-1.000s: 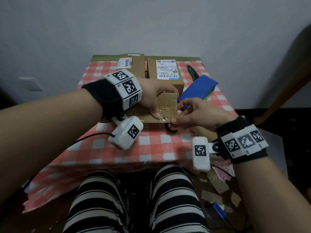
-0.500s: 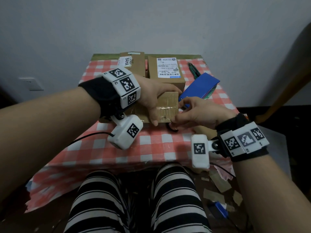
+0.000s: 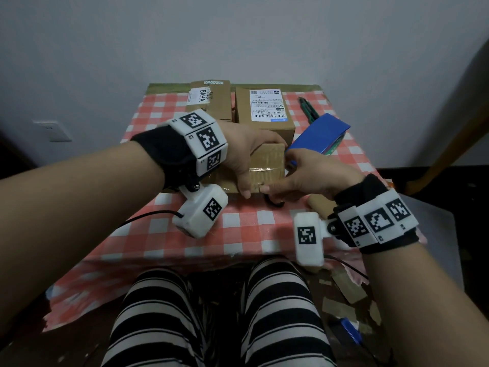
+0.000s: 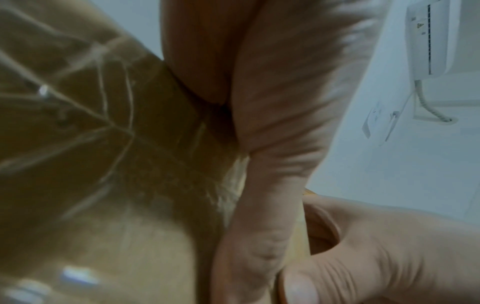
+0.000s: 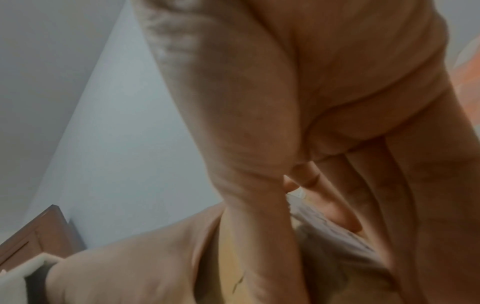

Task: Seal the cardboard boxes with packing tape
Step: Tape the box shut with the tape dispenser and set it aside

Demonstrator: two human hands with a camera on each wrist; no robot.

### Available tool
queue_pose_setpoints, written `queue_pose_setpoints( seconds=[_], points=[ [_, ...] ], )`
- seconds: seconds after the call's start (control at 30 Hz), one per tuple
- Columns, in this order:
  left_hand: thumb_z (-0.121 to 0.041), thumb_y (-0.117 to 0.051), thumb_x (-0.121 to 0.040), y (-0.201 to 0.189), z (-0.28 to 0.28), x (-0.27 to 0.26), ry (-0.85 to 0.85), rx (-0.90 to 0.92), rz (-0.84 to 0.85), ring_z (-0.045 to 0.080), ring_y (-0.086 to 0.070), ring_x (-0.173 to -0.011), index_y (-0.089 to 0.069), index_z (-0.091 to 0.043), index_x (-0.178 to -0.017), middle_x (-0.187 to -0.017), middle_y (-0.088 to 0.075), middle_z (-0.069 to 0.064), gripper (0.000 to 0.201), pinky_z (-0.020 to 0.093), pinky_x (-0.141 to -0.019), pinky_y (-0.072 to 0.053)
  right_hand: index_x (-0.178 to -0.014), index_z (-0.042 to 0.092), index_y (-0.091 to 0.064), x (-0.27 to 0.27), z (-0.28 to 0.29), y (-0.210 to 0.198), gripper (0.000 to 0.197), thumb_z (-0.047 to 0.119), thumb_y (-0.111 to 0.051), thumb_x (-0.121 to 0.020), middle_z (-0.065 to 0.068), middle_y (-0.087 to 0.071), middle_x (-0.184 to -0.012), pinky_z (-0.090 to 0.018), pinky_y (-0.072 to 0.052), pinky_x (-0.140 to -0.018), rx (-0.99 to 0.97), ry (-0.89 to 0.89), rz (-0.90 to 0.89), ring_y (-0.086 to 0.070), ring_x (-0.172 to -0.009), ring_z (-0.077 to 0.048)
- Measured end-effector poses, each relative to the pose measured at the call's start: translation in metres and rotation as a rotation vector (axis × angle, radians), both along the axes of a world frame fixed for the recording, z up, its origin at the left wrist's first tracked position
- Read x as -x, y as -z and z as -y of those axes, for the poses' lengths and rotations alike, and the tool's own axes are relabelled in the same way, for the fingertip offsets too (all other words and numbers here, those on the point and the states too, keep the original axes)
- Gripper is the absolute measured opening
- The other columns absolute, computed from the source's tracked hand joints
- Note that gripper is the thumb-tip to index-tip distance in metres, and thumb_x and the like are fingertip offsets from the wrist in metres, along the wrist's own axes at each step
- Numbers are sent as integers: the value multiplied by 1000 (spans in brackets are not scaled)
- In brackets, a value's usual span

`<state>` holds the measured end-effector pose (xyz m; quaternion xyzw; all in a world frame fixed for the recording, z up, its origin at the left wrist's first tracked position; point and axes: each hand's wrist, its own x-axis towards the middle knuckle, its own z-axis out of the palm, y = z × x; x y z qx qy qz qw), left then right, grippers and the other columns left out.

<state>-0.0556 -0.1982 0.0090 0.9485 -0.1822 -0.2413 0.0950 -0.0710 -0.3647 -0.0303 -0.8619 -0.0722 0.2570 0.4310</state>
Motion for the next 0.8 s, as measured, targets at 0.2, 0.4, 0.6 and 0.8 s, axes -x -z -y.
queue_pose_setpoints(
  seconds=[0.2,0.4,0.6,0.8],
  points=[
    [-27,-94,-50,-1,-4,0,-21,18,-17,10,-46,-120,-28,-40,-146,-126,-49,-16,117,38,-104,-41,-121,14,-56,-3,1,-5,66,27,-89,-65,-6,-76,-87,-42,-59,-78,92,-94,44,-72,-69,-17],
    [-27,-93,-54,-1,-5,0,-33,14,-14,10,-42,-124,-25,-42,-148,-131,-47,-16,117,36,-106,-38,-123,15,-55,-5,4,-7,62,20,-87,-70,-5,-74,-88,-42,-60,-82,124,-152,44,-72,-69,-14],
    [-30,-92,-56,1,-5,1,-38,-3,-5,11,-41,-126,-21,-46,-148,-128,-44,-19,117,34,-103,-38,-109,7,-67,-3,6,-15,63,51,-75,-65,-10,-76,-89,-35,-60,-82,82,-185,-38,-75,-82,-21],
    [-33,-89,-61,2,-6,0,-17,-17,-7,14,-40,-131,-17,-47,-149,-145,-41,-12,115,39,-108,-37,-95,14,-63,-2,-5,-15,30,43,-65,-89,-3,-74,-73,-20,-57,-55,153,-145,76,-69,-54,-10]
  ],
)
